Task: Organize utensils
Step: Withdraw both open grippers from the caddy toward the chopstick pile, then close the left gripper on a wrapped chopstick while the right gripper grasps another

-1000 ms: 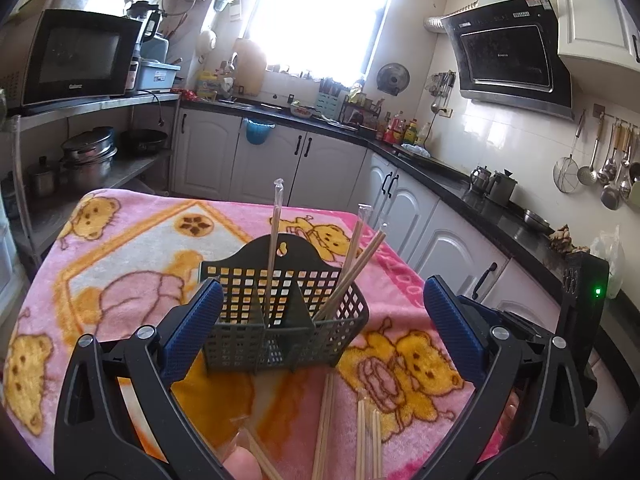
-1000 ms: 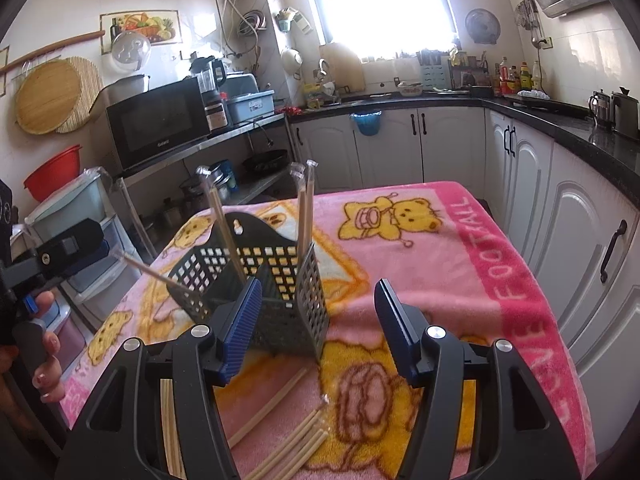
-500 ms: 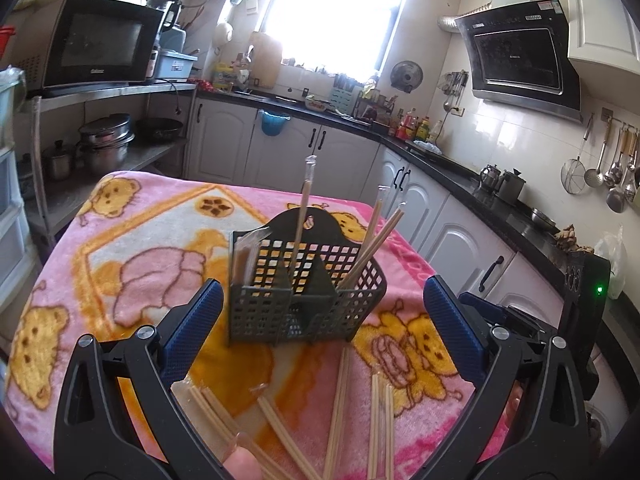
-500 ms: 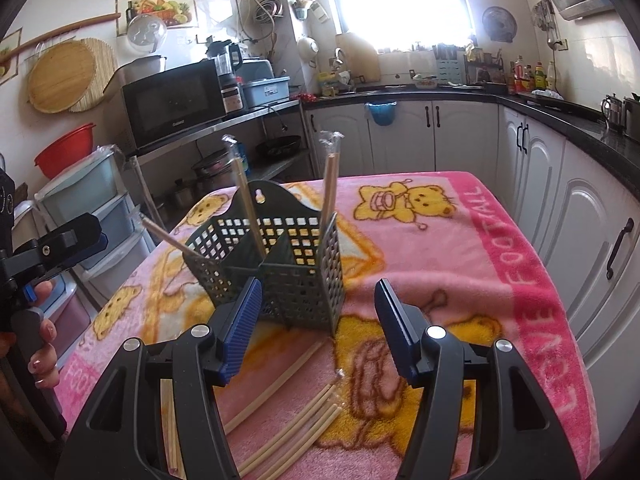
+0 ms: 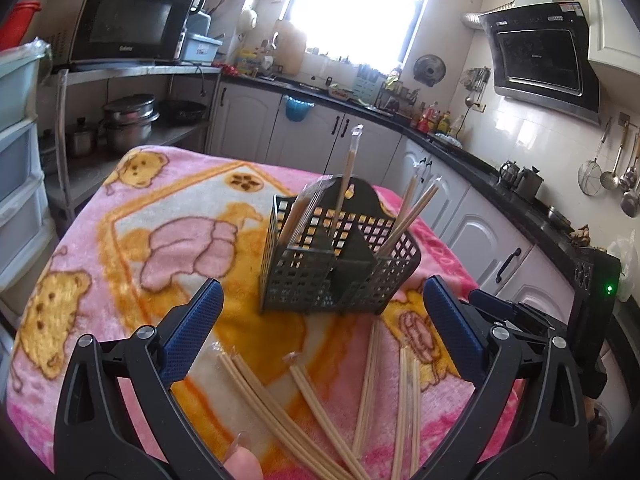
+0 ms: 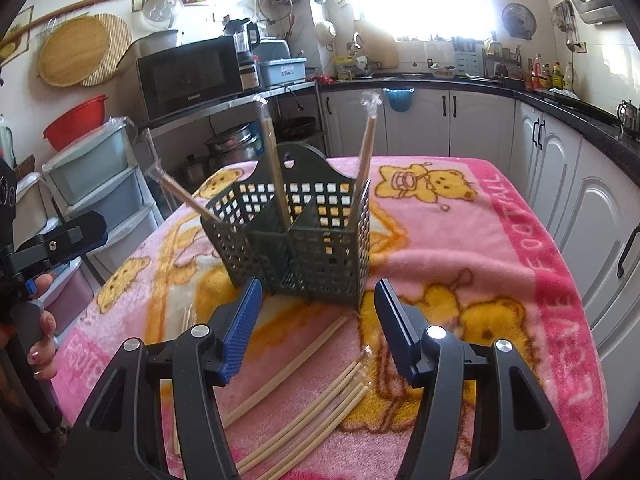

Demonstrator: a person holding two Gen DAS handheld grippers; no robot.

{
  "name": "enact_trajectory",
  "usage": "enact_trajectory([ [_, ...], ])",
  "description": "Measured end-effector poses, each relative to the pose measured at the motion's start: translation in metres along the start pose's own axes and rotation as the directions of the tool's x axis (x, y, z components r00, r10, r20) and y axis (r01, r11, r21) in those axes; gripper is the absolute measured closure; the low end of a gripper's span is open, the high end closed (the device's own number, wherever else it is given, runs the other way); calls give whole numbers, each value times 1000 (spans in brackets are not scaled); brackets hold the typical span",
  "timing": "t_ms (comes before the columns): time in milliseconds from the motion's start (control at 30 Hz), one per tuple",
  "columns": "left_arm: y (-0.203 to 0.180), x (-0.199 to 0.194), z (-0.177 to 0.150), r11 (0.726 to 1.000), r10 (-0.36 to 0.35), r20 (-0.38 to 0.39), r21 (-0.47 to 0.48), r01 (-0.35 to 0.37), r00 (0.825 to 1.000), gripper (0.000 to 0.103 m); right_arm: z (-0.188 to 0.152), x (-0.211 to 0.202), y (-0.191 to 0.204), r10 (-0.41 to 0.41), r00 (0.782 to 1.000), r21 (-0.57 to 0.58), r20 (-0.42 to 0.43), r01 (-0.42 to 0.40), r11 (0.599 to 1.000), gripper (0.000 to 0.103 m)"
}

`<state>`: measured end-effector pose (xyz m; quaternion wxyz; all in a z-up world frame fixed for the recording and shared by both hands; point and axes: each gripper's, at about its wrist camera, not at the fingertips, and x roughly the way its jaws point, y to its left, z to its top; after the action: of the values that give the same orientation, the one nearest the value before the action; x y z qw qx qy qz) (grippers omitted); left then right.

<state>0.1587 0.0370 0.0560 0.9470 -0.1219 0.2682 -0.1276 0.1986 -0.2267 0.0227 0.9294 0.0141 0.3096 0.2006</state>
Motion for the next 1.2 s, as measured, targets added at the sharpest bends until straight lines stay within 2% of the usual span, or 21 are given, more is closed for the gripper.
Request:
enact_trajectory([
  [367, 23, 21, -29, 998, 51, -88, -29, -54, 995, 11, -23, 22, -1, -3, 997, 7, -83, 4, 1000, 46],
  [800, 54, 53, -63, 990, 87, -207, -93, -108, 974, 11, -43, 57, -15, -20, 984, 36, -178, 27, 999, 47],
  [900, 63, 60, -67, 985, 83, -231, -127, -114, 969, 11, -45, 65, -17, -25, 980, 35, -196, 32, 999, 47],
  [1067, 86, 76, -71, 959, 33, -266, -262, -106, 963, 11, -47, 73, -22, -29, 977, 32, -213, 37, 999, 51],
  [1200, 102, 85, -72, 932, 1, -265, -349, -97, 964, 30, -48, 76, -26, -34, 974, 34, -223, 43, 999, 54],
])
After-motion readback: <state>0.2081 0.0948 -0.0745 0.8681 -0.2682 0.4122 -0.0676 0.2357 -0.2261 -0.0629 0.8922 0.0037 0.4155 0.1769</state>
